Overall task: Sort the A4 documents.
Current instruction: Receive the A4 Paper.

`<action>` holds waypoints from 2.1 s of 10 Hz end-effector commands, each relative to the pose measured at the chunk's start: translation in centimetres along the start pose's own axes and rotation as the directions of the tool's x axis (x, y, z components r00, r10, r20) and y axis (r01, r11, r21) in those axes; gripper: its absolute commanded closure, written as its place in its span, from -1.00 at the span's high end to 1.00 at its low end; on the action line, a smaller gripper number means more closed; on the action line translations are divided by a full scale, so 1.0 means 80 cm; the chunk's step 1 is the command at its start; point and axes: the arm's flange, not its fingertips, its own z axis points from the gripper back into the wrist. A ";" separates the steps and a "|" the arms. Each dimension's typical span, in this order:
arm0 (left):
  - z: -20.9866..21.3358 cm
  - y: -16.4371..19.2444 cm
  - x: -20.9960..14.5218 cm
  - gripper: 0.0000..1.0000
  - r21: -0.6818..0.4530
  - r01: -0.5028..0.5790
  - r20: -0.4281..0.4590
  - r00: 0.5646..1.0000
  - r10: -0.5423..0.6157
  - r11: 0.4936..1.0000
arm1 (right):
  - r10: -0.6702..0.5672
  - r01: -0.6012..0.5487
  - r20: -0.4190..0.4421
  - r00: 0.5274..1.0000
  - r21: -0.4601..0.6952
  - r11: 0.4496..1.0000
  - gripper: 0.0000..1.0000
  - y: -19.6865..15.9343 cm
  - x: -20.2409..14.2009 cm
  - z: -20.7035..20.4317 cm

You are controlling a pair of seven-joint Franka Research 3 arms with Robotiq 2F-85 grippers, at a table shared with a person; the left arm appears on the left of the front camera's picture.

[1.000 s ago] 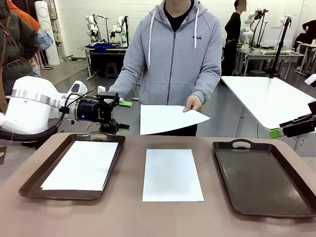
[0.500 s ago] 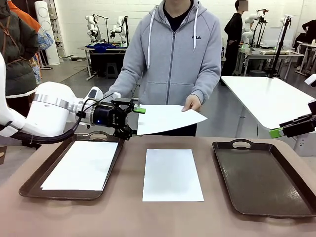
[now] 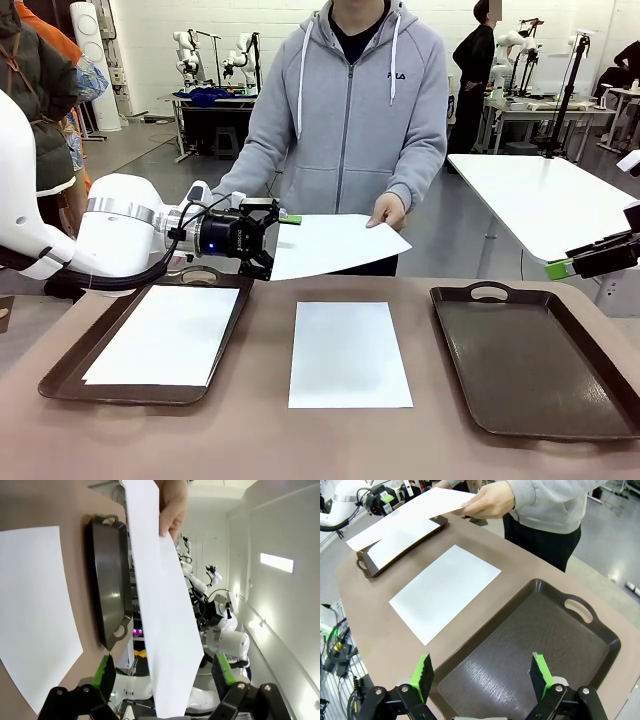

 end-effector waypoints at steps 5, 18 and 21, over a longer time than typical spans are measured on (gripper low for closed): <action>-0.012 -0.002 0.005 0.85 -0.126 0.012 0.017 1.000 -0.010 0.992 | 0.005 -0.005 0.026 1.000 0.020 1.000 1.00 -0.004 -0.001 -0.005; -0.001 -0.006 0.004 -1.00 -0.050 0.015 0.038 0.999 -0.014 0.999 | 0.005 -0.005 0.026 1.000 0.020 1.000 1.00 -0.004 -0.001 -0.005; -0.001 -0.018 0.003 -1.00 -0.047 0.062 0.019 0.998 -0.061 0.997 | 0.005 -0.005 0.026 1.000 0.020 1.000 1.00 -0.004 -0.001 -0.005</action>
